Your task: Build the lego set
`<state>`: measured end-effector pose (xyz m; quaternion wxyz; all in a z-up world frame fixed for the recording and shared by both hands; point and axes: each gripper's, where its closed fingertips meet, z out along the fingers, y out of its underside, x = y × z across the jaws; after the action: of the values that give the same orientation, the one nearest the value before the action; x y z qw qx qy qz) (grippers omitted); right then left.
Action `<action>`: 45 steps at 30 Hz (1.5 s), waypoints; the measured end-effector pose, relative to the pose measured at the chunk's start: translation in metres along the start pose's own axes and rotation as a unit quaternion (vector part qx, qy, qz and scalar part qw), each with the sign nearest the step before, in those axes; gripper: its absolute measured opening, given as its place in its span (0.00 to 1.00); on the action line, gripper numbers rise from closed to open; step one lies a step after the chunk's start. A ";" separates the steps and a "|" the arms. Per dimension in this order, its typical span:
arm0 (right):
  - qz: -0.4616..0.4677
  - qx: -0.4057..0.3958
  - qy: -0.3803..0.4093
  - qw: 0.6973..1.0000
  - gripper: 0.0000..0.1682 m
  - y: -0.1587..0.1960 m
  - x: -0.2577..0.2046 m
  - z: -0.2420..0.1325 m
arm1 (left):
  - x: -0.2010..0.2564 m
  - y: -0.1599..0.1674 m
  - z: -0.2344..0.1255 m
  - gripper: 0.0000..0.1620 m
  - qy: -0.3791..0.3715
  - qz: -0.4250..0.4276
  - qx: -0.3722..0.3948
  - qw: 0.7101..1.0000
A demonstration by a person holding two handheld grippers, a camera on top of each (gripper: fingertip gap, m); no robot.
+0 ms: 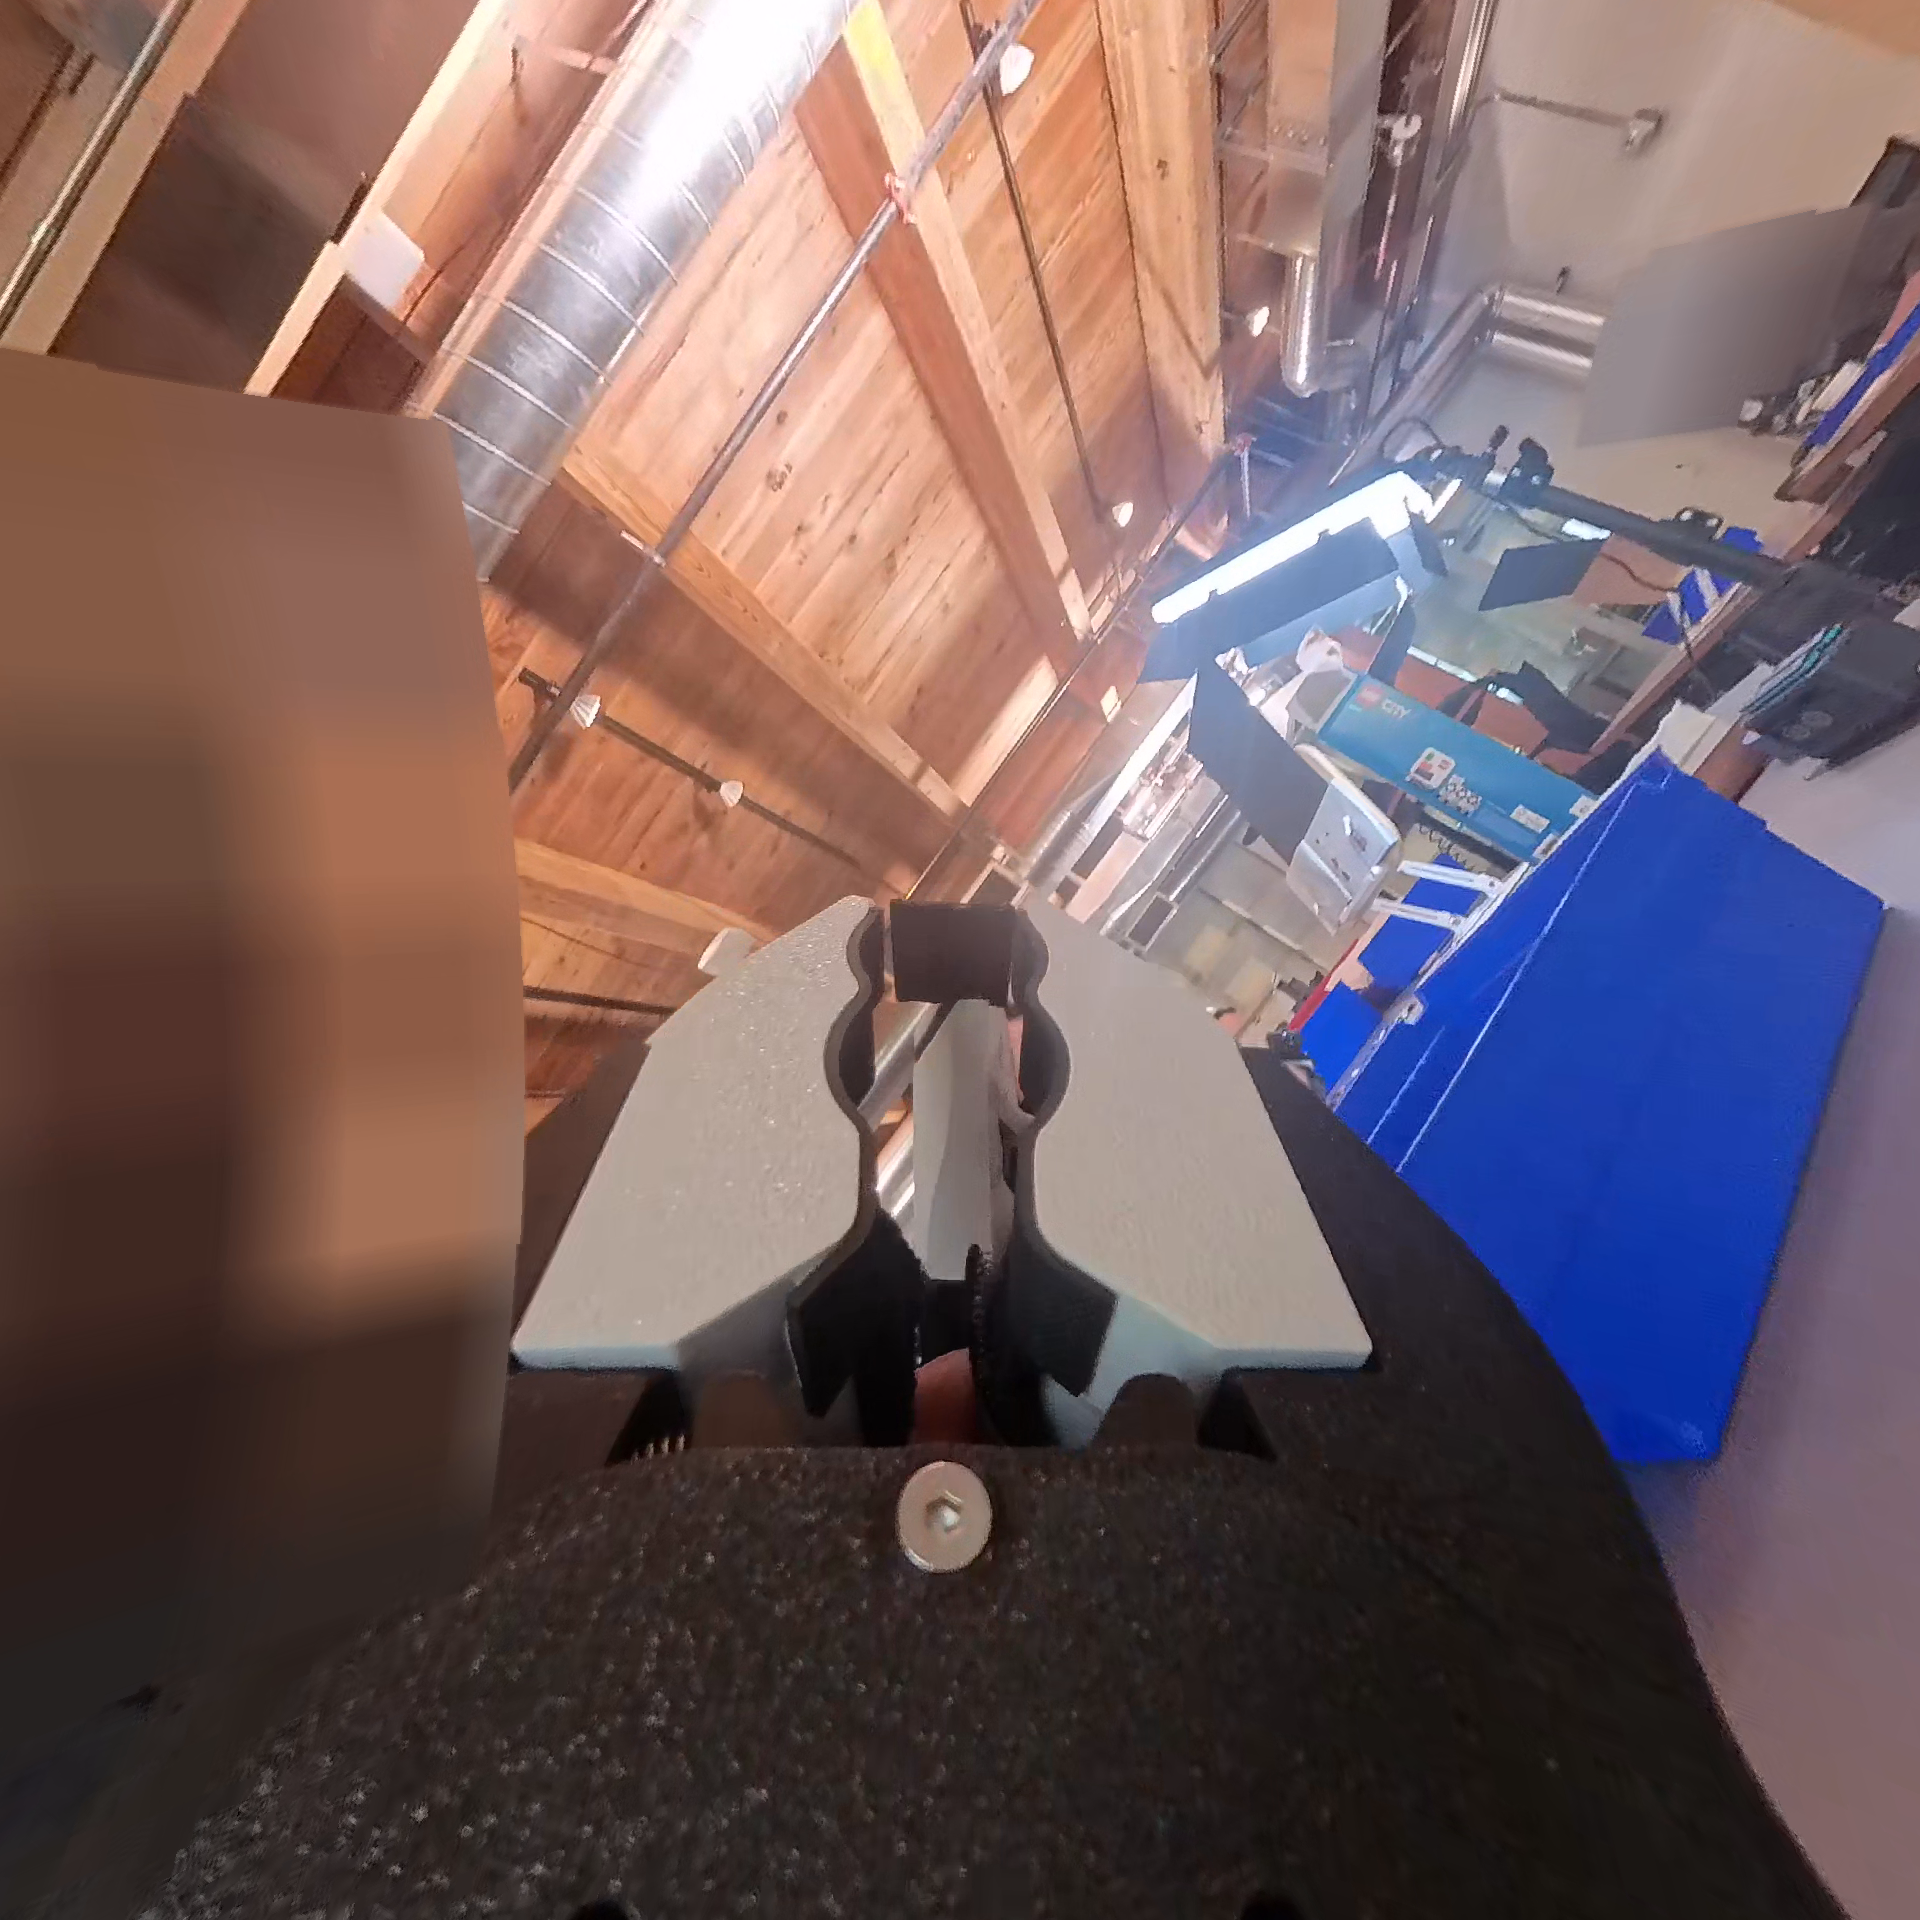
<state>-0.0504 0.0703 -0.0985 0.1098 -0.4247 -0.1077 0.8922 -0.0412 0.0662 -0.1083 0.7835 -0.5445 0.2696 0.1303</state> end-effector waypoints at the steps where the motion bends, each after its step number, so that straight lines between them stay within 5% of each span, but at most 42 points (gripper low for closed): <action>1: 0.001 -0.010 -0.003 1.000 0.13 0.003 0.000 0.000 | 0.001 0.000 -0.001 0.01 0.003 -0.003 0.004 1.000; 5: -0.054 -0.025 0.004 0.998 0.13 0.002 -0.003 -0.001 | 0.004 -0.001 0.000 0.01 0.022 -0.018 0.010 1.000; 8: -0.159 -0.029 0.028 0.987 0.13 -0.016 -0.012 -0.013 | 0.007 0.012 -0.003 0.16 0.076 -0.056 -0.020 0.995; 12: -0.326 -0.072 0.110 0.936 0.13 -0.037 -0.014 -0.040 | 0.038 0.064 -0.015 0.32 0.220 -0.217 -0.155 0.938; 14: -0.374 -0.088 0.140 0.913 0.13 -0.044 -0.014 -0.053 | 0.056 0.082 -0.019 0.35 0.263 -0.233 -0.200 0.914; 20: -0.435 -0.083 0.199 0.875 0.13 -0.062 -0.009 -0.078 | 0.082 0.147 -0.011 0.42 0.145 -0.242 -0.383 0.880; 24: -0.429 -0.070 0.208 0.876 0.13 -0.067 -0.003 -0.083 | 0.093 0.154 -0.013 0.26 0.093 -0.261 -0.405 0.871; 31: -0.415 -0.085 0.212 0.881 0.13 -0.065 0.010 -0.087 | 0.101 0.164 -0.012 0.24 0.097 -0.282 -0.438 0.848; 32: -0.412 -0.087 0.212 0.882 0.13 -0.065 0.011 -0.087 | 0.101 0.164 -0.011 0.16 0.100 -0.275 -0.435 0.851; 35: -0.391 -0.094 0.197 0.894 0.13 -0.061 0.012 -0.086 | 0.101 0.154 -0.004 0.16 0.142 -0.267 -0.388 0.871; 37: -0.365 -0.095 0.171 0.910 0.13 -0.057 0.007 -0.083 | 0.098 0.117 0.008 0.16 0.205 -0.307 -0.262 0.892; 41: -0.325 -0.101 0.112 0.934 0.13 -0.045 -0.005 -0.076 | 0.070 0.033 0.002 0.15 0.284 -0.369 -0.008 0.885; 45: -0.289 -0.110 0.075 0.948 0.13 -0.026 -0.008 -0.066 | 0.060 0.019 -0.005 0.15 0.286 -0.371 0.035 0.883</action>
<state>0.0087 0.0988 -0.1259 0.3230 -0.4506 -0.3144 0.7706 -0.0027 0.0638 -0.1587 0.6821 -0.5905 0.2647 -0.3406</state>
